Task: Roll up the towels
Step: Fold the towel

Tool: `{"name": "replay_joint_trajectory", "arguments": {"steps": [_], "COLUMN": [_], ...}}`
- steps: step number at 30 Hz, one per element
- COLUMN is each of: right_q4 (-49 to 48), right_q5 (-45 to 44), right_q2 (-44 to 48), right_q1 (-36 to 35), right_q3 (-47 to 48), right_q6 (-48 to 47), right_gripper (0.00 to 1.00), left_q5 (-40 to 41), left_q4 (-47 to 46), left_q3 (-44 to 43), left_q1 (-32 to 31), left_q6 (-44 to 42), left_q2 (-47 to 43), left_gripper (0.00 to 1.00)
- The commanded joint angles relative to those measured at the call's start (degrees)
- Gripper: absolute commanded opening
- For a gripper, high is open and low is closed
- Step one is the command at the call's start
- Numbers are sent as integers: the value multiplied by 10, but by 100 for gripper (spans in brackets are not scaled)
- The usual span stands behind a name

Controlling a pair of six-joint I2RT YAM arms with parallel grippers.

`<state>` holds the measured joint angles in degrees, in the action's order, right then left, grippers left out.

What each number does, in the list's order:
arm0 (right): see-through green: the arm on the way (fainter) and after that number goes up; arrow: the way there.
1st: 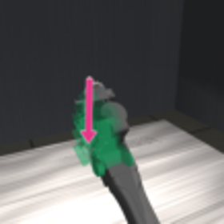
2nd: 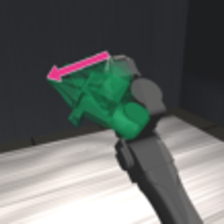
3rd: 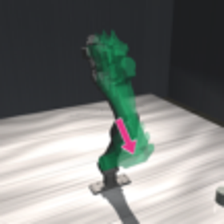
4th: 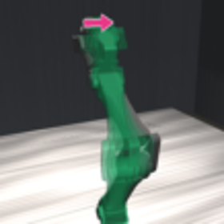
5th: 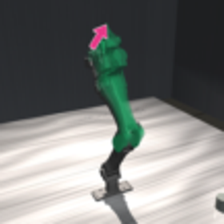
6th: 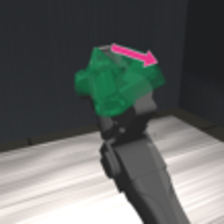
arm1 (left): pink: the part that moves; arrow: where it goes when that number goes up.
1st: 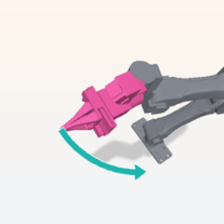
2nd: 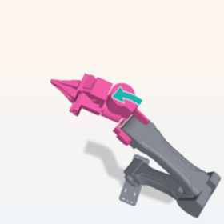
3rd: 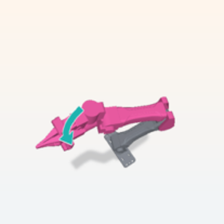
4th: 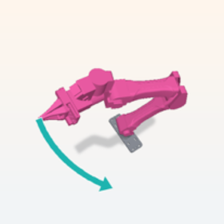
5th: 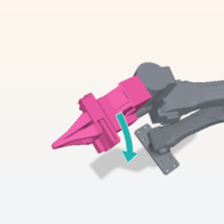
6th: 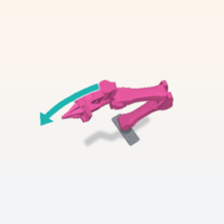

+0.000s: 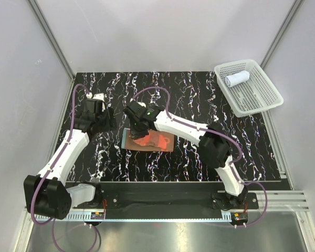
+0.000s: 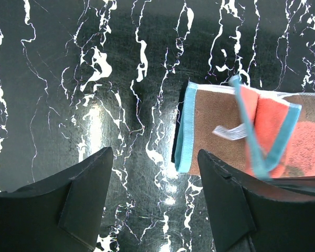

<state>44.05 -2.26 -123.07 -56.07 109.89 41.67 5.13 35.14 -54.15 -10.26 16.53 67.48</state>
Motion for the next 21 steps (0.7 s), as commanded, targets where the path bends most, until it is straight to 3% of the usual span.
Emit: {"name": "replay_joint_trajectory", "arguments": {"steps": [1,8,15,21], "right_q4": [-25,-41,-34,-27], "right_q5": [6,21,21,9], "right_q2": [-27,-89,-115,-62], "right_q1": [-14,-33,-33,-35], "right_q3": [23,44,68,67], "right_q6": [6,3,-4,-18], "right_gripper": [0,13,48,60], "left_q5": [14,15,18,22], "left_q4": [-7,-6,-6,-4], "left_q3": [0,-1,1,1], "left_q1": [3,4,4,5], "left_q6": [3,3,3,3], "left_q2": [-9,-6,-7,-6], "left_gripper": [71,71,71,71]}}
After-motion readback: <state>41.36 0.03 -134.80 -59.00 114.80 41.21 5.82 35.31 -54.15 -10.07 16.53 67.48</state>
